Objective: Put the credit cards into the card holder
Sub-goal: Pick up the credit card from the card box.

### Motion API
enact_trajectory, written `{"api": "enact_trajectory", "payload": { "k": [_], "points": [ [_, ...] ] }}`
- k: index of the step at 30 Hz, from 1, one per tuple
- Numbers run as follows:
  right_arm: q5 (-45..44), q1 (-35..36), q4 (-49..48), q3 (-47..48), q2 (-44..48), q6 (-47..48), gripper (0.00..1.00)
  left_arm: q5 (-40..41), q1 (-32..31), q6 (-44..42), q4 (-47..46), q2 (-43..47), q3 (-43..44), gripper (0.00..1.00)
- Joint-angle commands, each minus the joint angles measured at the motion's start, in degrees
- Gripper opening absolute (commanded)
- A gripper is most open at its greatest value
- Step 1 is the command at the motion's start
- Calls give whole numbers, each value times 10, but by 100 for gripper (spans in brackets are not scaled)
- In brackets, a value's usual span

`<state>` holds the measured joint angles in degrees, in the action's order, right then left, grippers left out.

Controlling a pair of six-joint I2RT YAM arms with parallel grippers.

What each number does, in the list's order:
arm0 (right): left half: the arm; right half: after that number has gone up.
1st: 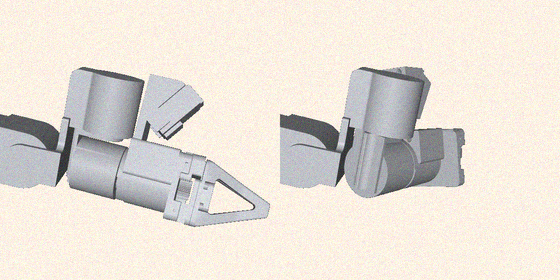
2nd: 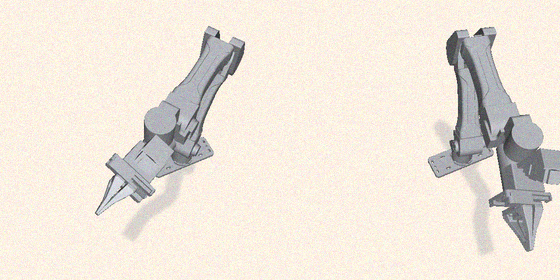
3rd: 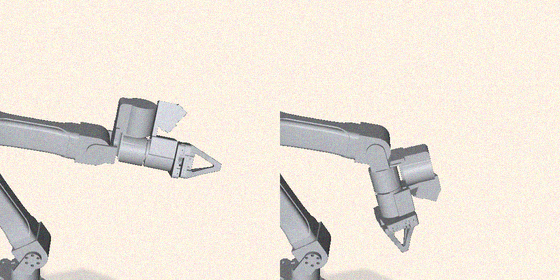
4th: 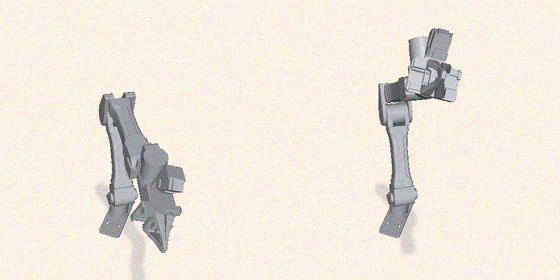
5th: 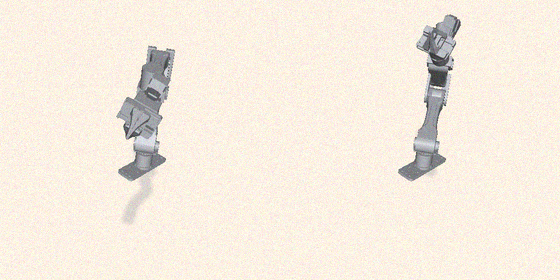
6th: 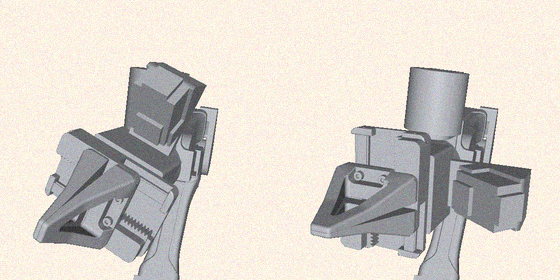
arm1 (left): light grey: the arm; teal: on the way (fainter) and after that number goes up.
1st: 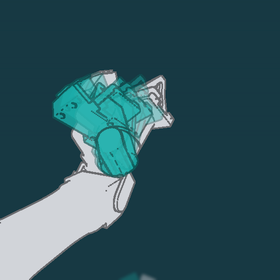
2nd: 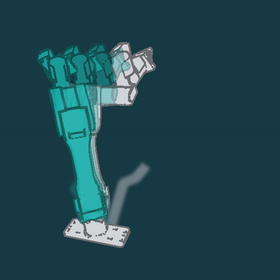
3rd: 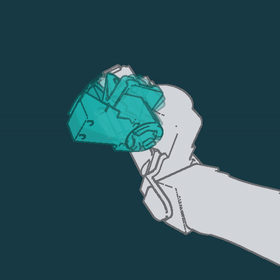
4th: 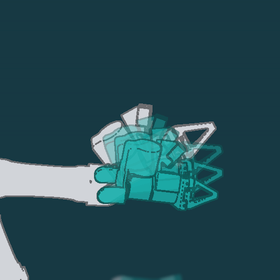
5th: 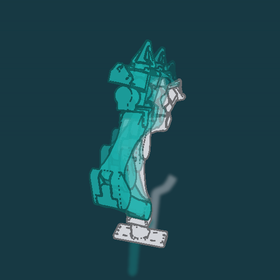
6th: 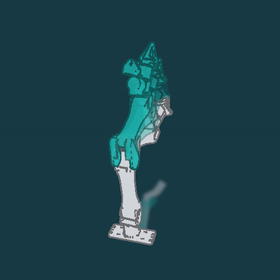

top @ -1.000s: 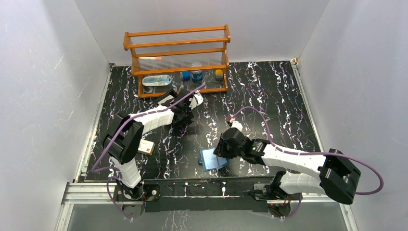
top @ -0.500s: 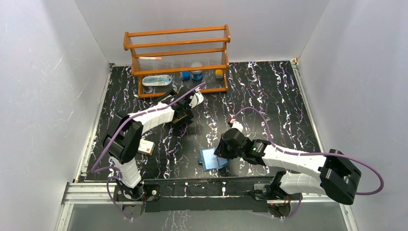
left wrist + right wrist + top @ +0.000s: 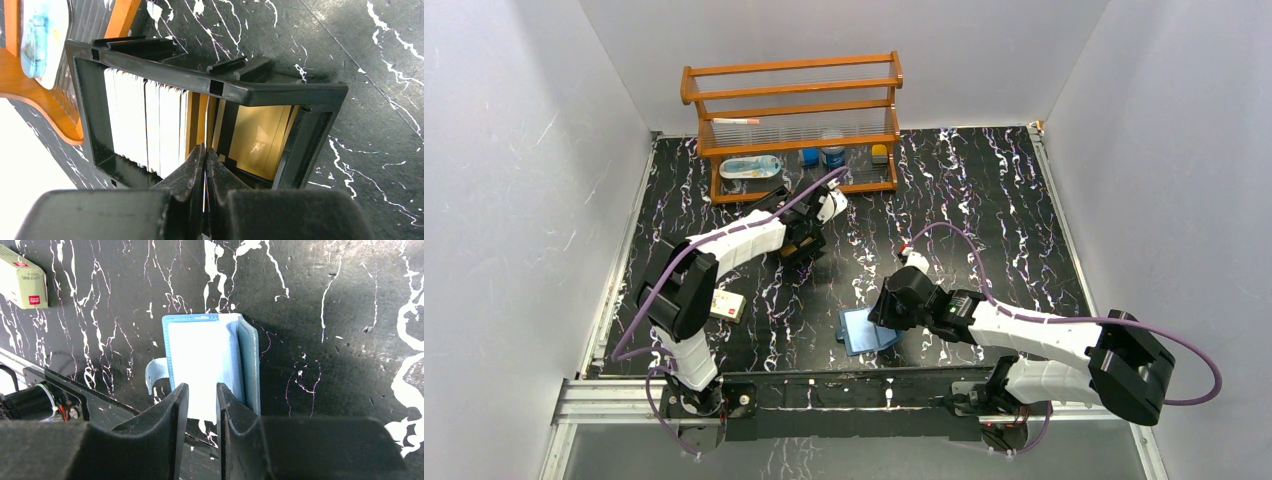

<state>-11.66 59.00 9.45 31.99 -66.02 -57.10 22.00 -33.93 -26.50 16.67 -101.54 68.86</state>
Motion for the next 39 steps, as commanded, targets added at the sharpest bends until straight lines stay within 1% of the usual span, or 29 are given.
{"api": "enact_trajectory", "payload": {
  "k": [1,7,13,17,21,27,29,31,34,37,39],
  "points": [
    [-7,2,-18,-4,8,-5,35,7,3,42,33,44,22,0],
    [-8,3,-17,-3,5,-8,35,-7,4,96,38,89,30,0],
    [-5,3,-20,1,-3,-10,35,-29,3,120,40,145,21,0],
    [1,3,-26,4,-12,-11,35,-60,4,184,51,185,18,0],
    [9,3,-33,5,-15,-12,35,-108,3,273,54,228,15,0],
    [13,3,-46,-10,-8,-21,35,-197,3,457,55,319,-1,0],
    [19,2,-60,-22,4,-29,35,-220,3,520,63,343,-7,0],
    [36,2,-101,-41,20,-39,35,-258,3,572,64,362,-20,0],
    [54,2,-158,-67,42,-54,35,-330,3,662,33,389,-71,0],
    [48,1,-161,-74,61,-63,36,-393,2,761,-41,414,-152,0],
    [41,1,-160,-83,73,-70,36,-420,-6,807,-93,424,-212,0]
  ]
}}
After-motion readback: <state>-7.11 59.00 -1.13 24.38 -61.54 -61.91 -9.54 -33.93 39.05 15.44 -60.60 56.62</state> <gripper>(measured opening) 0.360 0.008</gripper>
